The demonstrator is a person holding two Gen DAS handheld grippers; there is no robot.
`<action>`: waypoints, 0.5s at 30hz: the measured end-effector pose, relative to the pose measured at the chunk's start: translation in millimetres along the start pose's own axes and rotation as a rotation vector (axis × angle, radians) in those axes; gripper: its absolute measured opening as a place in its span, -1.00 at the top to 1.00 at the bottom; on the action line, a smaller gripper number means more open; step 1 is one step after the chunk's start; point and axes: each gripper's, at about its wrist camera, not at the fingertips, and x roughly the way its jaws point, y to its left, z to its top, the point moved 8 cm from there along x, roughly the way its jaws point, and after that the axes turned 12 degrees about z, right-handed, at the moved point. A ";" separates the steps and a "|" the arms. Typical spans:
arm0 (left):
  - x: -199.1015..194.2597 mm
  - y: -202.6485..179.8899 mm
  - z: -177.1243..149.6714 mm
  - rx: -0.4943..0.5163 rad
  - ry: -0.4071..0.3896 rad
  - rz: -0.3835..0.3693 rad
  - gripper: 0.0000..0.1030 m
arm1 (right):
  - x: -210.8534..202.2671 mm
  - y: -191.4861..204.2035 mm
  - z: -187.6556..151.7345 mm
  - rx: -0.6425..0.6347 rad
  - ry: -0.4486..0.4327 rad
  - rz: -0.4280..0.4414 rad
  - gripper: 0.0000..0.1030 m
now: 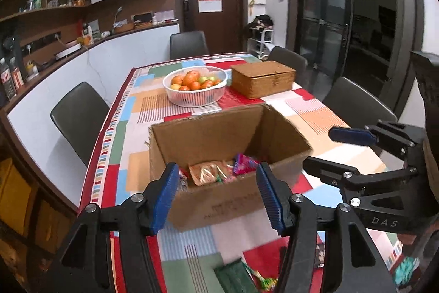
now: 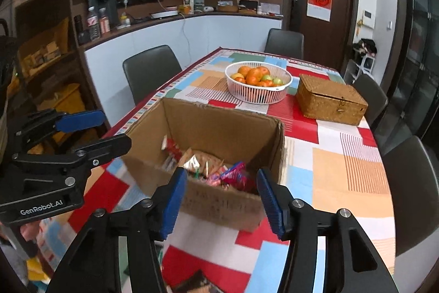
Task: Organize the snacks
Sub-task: 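Move both tools back over the remaining snacks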
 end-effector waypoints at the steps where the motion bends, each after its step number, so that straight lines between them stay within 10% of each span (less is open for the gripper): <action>1: -5.1 -3.8 -3.8 0.005 -0.002 -0.007 -0.15 | -5.1 2.3 -3.9 -0.010 0.000 0.003 -0.18; 15: -7.1 -44.7 -89.5 0.045 0.163 -0.087 -0.19 | -16.4 18.8 -88.5 -0.085 0.174 0.027 -0.29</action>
